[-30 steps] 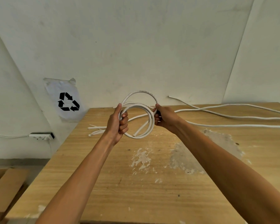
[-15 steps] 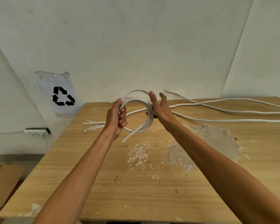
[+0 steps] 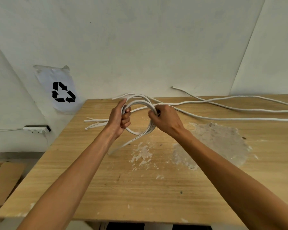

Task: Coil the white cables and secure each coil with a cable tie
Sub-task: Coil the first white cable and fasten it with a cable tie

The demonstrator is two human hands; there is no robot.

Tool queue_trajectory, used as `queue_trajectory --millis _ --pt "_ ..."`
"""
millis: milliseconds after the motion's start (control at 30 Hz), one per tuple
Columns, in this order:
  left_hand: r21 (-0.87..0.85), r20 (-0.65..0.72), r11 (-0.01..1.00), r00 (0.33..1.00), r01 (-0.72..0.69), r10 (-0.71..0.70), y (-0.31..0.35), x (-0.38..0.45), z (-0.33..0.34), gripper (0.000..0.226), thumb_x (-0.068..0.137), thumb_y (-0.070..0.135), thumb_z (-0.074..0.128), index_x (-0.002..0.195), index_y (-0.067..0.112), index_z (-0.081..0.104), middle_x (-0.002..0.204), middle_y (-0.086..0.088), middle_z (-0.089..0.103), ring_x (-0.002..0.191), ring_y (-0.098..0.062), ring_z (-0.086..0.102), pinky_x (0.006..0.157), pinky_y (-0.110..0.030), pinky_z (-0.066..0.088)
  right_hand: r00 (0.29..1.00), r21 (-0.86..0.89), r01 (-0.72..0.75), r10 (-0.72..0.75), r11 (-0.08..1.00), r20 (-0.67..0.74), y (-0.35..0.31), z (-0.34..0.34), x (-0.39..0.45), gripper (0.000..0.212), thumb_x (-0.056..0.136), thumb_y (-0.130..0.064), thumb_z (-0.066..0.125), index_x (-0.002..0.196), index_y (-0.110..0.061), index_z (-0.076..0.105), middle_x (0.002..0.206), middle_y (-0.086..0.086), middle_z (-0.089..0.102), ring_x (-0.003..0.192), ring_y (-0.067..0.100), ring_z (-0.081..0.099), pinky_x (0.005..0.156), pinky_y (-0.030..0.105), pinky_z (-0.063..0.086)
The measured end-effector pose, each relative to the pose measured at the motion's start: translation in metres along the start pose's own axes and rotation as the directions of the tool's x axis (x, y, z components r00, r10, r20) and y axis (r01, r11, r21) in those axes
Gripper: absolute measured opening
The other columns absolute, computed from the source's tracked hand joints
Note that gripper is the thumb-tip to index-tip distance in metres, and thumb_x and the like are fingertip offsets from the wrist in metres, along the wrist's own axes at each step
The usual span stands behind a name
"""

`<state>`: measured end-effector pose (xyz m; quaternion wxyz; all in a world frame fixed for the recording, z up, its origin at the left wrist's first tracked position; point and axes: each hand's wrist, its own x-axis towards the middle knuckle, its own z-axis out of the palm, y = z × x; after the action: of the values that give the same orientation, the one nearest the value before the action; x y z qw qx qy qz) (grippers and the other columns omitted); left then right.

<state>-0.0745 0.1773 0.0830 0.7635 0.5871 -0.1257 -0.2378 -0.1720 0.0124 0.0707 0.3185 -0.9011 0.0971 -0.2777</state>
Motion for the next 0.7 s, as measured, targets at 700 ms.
queue_trajectory --millis 700 --pt "0.724 0.034 0.663 0.970 -0.190 0.241 -0.045 0.006 0.000 0.043 0.105 0.045 0.040 0.099 0.012 0.066 0.080 -0.001 0.067 0.069 -0.016 0.065 0.072 -0.034 0.051 0.971 -0.210 0.238 -0.236 0.948 0.032 0.042 0.056 -0.006 0.029 0.105 -0.029 0.045 0.130 -0.015 0.050 0.092 0.013 0.054 0.065 0.039 0.057 0.056 0.046 0.050"
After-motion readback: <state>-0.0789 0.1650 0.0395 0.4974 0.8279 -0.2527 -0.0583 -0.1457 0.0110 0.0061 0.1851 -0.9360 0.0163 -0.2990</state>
